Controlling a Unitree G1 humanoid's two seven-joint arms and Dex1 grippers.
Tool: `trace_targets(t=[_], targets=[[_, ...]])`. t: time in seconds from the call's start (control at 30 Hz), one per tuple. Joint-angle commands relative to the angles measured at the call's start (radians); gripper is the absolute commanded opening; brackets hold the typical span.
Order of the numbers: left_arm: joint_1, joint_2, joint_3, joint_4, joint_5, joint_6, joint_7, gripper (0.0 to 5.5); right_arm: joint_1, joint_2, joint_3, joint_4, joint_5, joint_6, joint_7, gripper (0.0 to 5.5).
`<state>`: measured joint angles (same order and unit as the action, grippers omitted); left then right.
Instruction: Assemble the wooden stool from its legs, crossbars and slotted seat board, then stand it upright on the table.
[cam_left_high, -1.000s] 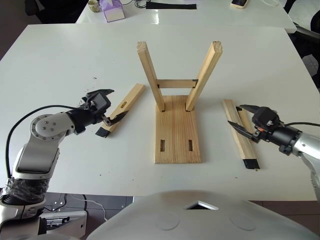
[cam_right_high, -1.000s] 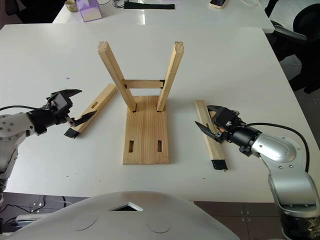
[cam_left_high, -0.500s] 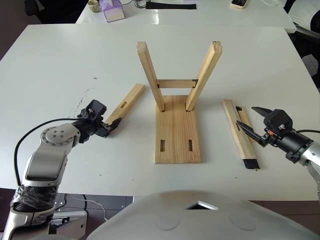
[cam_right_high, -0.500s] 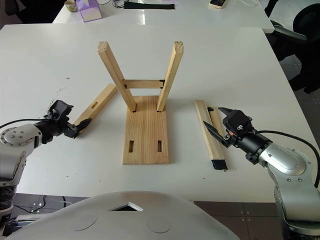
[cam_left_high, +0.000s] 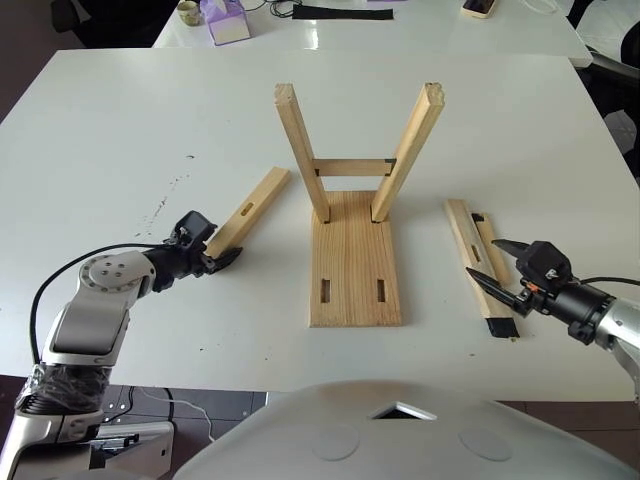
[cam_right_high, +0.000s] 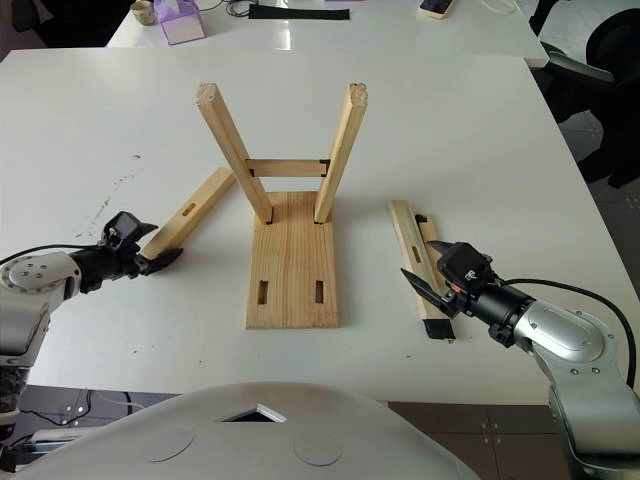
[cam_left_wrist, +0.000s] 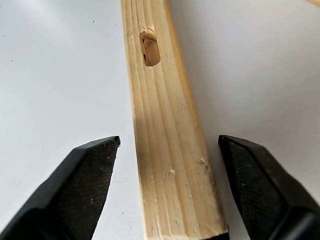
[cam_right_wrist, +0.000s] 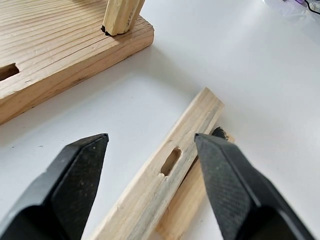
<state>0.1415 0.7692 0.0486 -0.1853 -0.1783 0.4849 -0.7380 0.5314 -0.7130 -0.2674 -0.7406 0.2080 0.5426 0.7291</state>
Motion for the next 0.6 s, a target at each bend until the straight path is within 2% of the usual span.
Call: trace_targets(t=[0.03, 0.17, 0.23, 0.5, 0.6], targets=[[-0.017, -0.022, -0.017, 0.029, -0.002, 0.012, -0.002, 2.93, -0.027, -0.018, 0.023, 0.016, -0.010, -0.008, -0.003, 3.17], [-0.020, -0.032, -0.014, 0.045, -0.004, 0.008, -0.007, 2.22, -0.033, -0.019, 0.040, 0.026, -0.020, -0.013, -0.001, 3.17], [-0.021, -0.036, -0.011, 0.050, -0.008, 0.008, -0.009, 2.05, -0.031, -0.018, 0.044, 0.027, -0.023, -0.015, -0.002, 3.17], [0.017, -0.008, -0.017, 0.026, -0.036, 0.005, -0.064, 2.04, -0.024, -0.010, 0.026, 0.032, -0.004, -0.006, 0.003, 3.17], [0.055, 0.002, 0.004, -0.032, -0.074, 0.003, -0.101, 2.04, 0.005, -0.001, -0.021, 0.040, 0.010, -0.006, 0.003, 3.64]])
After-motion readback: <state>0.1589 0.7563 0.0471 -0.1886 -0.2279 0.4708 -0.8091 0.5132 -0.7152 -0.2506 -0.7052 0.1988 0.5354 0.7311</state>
